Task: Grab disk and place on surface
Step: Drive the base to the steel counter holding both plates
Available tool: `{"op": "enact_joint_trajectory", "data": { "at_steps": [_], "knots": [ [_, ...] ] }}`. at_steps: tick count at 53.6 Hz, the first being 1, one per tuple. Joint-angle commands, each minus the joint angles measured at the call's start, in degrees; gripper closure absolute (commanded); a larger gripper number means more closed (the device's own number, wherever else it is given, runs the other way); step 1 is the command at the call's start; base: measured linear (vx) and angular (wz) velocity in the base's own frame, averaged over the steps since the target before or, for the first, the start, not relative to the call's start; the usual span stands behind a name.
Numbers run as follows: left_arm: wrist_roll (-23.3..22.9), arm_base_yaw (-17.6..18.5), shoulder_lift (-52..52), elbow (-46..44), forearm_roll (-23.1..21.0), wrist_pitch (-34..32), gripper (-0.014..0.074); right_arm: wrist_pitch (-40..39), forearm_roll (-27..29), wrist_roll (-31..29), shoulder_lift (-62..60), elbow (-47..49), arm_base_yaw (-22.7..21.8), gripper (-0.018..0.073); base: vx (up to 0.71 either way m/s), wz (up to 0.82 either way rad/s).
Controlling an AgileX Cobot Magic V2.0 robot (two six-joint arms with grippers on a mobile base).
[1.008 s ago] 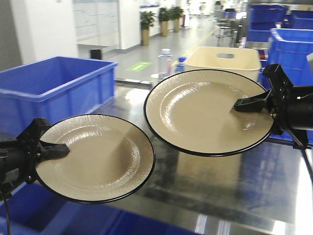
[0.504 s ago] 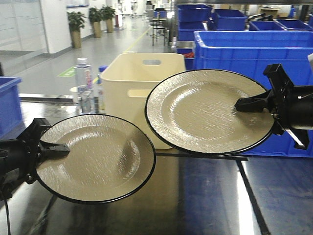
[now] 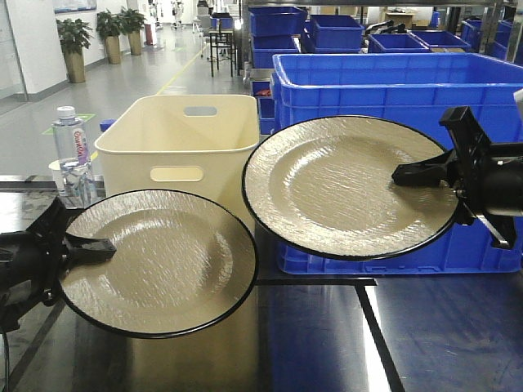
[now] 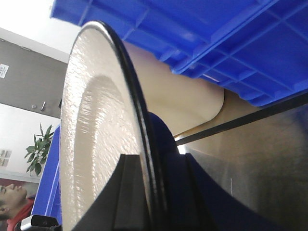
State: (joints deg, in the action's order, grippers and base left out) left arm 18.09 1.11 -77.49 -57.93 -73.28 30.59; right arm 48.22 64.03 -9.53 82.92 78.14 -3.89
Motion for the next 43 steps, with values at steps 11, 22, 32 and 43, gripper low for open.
{"op": "enact_joint_trajectory", "data": {
  "at_steps": [11,22,32,43],
  "knots": [
    [-0.93,0.16,2.45,-2.05,-4.86,-0.84,0.0595,-2.24,6.28,0.22,-2.43,2.47,-0.22,0.0567,0.04,-0.06],
    [-0.93,0.16,2.45,-2.05,-4.86,-0.84,0.0595,-2.24,6.28,0.22,-2.43,2.47,-0.22,0.0567,0.01,-0.02],
    [-0.93,0.16,2.45,-2.05,-4.86,-1.18,0.0595,-2.24,6.28,0.22,-2.43,2.47,-0.22,0.0567,0.0,0.0],
    [-0.93,0.16,2.45,-2.05,-4.86,-2.49,0.0595,-2.63,6.07,0.22,-2.43,2.47,-0.22,0.0567,0.0,0.0]
  ]
}}
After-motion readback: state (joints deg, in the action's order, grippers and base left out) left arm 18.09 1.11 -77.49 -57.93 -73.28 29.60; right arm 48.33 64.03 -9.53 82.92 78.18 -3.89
